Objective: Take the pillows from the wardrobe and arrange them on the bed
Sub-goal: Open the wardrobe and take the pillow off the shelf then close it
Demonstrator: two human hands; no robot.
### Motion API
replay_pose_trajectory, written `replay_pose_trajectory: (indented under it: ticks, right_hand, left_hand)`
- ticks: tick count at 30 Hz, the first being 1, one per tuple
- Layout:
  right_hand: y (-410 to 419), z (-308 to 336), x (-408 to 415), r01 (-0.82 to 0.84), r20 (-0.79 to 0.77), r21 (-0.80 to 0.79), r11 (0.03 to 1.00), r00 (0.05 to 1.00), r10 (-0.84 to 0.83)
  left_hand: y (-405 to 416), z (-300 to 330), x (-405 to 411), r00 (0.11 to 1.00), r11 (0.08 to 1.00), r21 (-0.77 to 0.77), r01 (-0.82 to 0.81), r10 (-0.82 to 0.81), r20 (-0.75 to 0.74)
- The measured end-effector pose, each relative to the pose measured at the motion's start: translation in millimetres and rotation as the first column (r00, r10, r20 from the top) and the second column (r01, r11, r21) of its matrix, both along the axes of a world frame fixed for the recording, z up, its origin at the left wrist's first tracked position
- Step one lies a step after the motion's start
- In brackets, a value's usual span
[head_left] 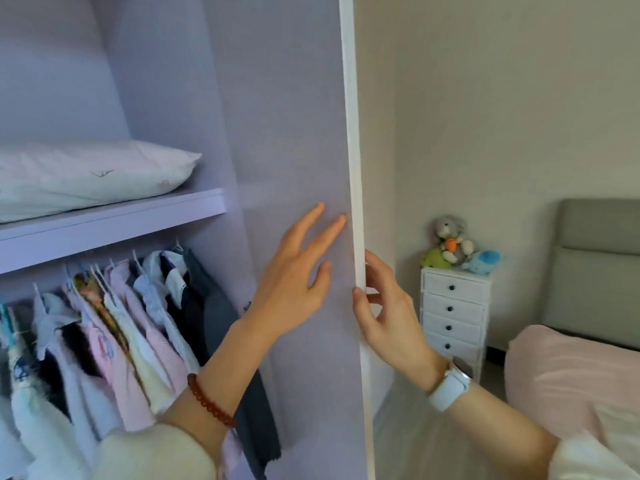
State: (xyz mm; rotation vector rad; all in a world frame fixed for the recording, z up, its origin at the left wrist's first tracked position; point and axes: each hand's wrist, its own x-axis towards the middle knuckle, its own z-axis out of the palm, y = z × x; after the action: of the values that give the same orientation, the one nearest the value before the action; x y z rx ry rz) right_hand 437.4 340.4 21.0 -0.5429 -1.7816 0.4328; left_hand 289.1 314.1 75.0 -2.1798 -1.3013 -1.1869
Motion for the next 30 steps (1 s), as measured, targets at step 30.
replay_pose_trajectory:
  ticks: [30]
  right_hand:
    - [28.4, 44.0, -140.6, 0.156, 0.197, 0.162, 0.974, 0.963, -0.187]
  left_hand:
    - [-12.8, 33.1, -155.3, 0.855, 0.854, 0.033, -0.519, 0.519, 0.024]
